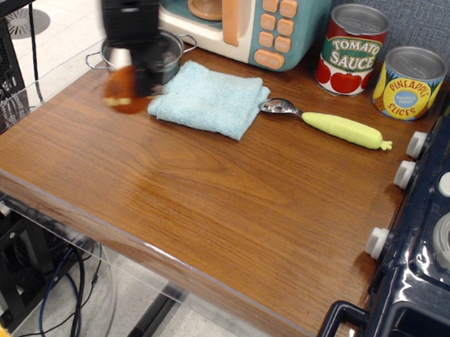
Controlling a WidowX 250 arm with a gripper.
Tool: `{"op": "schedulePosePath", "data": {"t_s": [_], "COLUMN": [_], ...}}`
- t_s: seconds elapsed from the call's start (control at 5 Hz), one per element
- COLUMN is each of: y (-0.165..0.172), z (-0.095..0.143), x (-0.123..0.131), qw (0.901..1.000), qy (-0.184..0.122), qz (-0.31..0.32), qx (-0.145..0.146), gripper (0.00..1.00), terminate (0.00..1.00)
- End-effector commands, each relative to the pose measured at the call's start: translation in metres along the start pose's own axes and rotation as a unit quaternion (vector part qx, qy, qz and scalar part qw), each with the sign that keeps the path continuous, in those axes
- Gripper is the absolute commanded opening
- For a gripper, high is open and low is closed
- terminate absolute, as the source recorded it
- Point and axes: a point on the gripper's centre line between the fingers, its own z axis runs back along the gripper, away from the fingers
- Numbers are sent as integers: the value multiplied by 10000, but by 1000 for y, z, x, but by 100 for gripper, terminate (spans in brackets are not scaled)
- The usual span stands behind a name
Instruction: Pick up the potato and move it right towards the table's edge.
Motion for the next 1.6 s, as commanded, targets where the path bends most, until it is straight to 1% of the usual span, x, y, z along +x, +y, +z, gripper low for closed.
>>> {"op": "schedulePosePath", "data": {"t_s": [0.0,0.2,0.4,0.6,0.8,1.0,1.2,1.4], "y": [68,109,141,166,184,201,208,209], "z": [54,47,42,34,30,18,11,6], "x": [-35,-45,-49,-52,-53,-54,-55,-57], "qw": [9918,9848,9789,9710,9644,9556,9514,9488], "qy": [842,889,1014,1013,1032,891,808,726], "qz": [-948,-1460,-1746,-2119,-2364,-2706,-2863,-2918], "qx": [156,297,314,442,584,751,793,964], "gripper": [0,0,0,0,0,0,0,100], "terminate": [0,0,0,0,0,0,0,0]}}
